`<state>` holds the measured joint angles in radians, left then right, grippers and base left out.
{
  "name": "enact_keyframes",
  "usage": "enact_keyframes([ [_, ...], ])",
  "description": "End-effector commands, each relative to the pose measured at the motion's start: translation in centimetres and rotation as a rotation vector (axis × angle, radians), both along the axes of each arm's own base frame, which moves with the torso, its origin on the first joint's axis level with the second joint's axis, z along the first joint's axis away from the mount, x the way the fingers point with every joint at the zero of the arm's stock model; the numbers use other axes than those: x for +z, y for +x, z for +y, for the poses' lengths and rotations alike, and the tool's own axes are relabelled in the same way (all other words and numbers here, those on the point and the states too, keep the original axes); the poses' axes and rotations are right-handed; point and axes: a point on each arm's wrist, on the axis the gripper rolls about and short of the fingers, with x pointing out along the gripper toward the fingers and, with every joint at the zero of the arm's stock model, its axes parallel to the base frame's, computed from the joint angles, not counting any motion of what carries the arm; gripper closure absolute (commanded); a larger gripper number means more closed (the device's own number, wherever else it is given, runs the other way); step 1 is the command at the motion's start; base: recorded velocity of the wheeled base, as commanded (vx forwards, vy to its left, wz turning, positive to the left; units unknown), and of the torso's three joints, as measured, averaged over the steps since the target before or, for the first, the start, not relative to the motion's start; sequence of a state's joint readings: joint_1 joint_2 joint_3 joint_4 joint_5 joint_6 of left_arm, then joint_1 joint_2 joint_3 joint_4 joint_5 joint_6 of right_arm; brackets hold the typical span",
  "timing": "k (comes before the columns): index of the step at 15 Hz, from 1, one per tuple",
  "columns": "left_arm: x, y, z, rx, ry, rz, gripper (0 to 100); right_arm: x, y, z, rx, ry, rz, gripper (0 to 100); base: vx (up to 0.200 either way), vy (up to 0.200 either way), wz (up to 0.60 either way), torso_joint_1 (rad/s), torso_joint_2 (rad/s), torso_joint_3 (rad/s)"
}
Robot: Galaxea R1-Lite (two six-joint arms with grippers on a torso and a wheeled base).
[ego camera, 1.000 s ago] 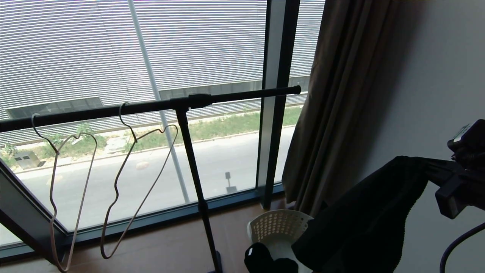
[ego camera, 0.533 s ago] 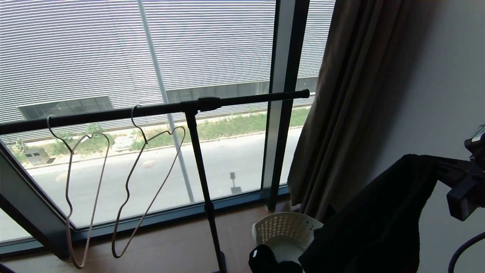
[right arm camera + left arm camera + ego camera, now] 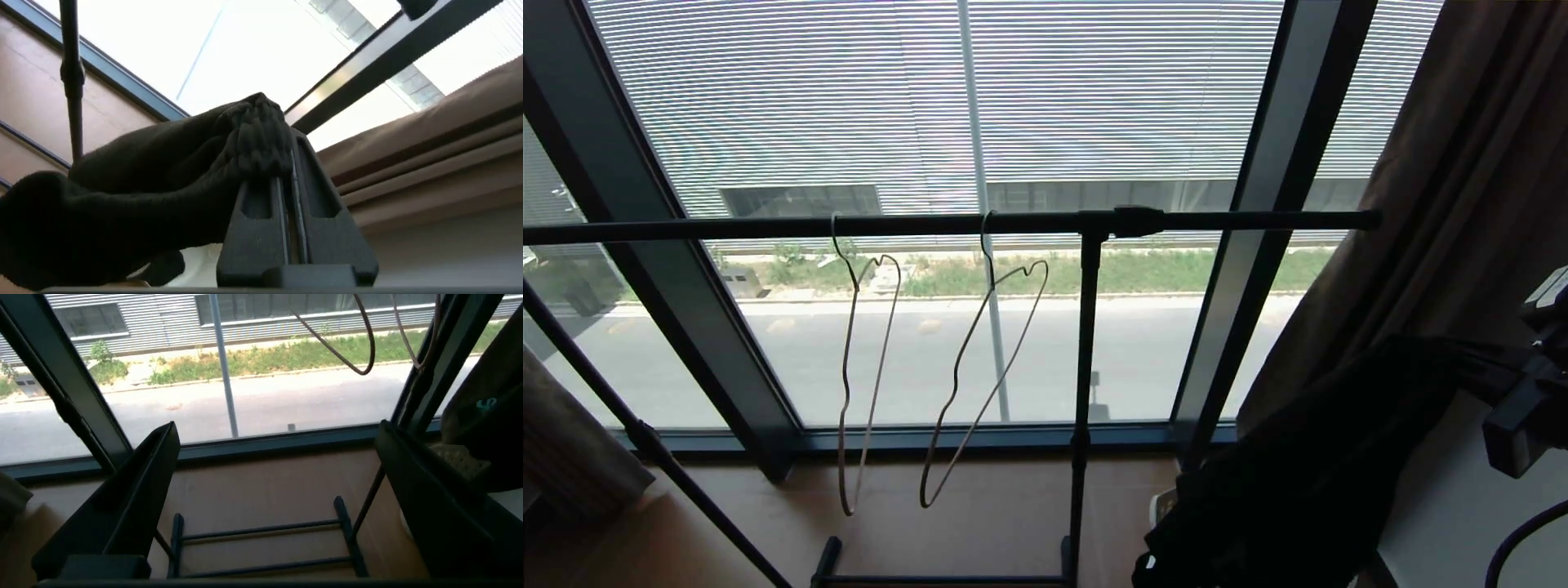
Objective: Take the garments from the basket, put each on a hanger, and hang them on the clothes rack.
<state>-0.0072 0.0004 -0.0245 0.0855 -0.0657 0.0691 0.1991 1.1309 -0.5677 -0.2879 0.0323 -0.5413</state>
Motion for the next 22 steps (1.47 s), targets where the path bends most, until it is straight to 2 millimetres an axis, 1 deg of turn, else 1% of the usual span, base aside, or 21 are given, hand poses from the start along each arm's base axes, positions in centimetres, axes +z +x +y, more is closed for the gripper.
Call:
enact_keyframes([
  [1, 0.00, 0.01, 0.00, -0.001, 0.000, 0.001, 0, -0.01, -0.01, 0.00, 0.001, -0.002, 0.000, 100, 0.000, 0.200, 0.00, 0.002, 0.00, 0.002],
  [11, 0.00, 0.01, 0.00, -0.001, 0.000, 0.001, 0, 0.26, -0.14, -0.05, -0.001, 0.002, -0.013, 100, 0.000, 0.200, 0.00, 0.003, 0.00, 0.004],
  [16, 0.00, 0.01, 0.00, -0.001, 0.000, 0.001, 0, 0.26, -0.13, -0.08, -0.004, 0.002, -0.013, 100, -0.200, 0.000, 0.00, 0.003, 0.00, 0.000],
  [22, 0.00, 0.01, 0.00, -0.001, -0.002, 0.002, 0, 0.26, -0.13, -0.08, -0.004, 0.002, -0.013, 100, 0.000, 0.200, 0.00, -0.006, 0.00, 0.004],
])
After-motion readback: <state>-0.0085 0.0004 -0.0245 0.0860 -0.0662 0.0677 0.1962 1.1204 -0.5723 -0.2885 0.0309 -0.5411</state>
